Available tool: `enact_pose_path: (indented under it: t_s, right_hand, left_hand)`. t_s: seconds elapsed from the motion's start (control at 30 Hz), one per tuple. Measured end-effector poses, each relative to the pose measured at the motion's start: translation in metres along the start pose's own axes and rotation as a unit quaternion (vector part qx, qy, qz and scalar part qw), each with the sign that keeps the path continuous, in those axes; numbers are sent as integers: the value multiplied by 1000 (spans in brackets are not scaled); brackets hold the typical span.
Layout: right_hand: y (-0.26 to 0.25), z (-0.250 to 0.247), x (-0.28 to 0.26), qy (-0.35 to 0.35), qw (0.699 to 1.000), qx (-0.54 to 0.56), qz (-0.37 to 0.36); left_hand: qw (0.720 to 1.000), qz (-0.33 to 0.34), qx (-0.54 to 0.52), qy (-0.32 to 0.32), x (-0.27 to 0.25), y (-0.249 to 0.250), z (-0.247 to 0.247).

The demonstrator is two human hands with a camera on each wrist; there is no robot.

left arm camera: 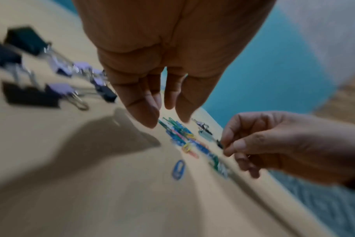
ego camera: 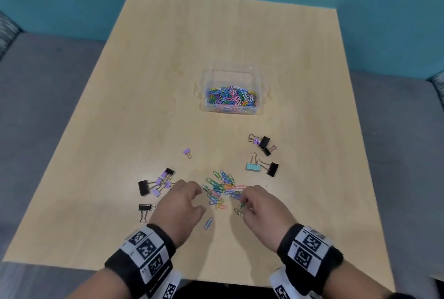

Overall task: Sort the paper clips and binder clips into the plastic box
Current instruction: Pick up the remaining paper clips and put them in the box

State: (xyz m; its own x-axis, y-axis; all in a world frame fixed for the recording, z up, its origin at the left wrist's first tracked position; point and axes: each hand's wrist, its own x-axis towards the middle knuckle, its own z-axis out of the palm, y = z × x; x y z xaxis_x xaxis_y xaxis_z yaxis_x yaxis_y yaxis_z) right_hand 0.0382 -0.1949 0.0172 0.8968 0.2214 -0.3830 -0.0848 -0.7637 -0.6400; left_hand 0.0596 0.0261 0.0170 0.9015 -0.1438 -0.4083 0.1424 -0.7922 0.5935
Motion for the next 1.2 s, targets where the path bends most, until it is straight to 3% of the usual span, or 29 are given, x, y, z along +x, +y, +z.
enact_pose_path:
  t_s: [0.13, 0.27, 0.6, 0.87, 1.2]
  right_hand:
    - [13, 2, -15, -20, 994, -85, 67]
    - [7, 12, 6, 17, 992, -118, 30]
    - [-11, 13, 52, 42, 988, -146, -3]
    - [-15, 8, 57, 16, 982, -188, -15]
    - [-12, -6, 58, -17, 981, -191, -2]
  left_hand:
    - [990, 11, 119, -75, -13, -5, 9]
    - [991, 48, 121, -34, 4, 2, 17]
    - [986, 114, 125, -6, 53, 19, 28]
    - [982, 123, 145, 16, 56, 19, 28]
    - [966, 144, 214, -15, 52, 22, 19]
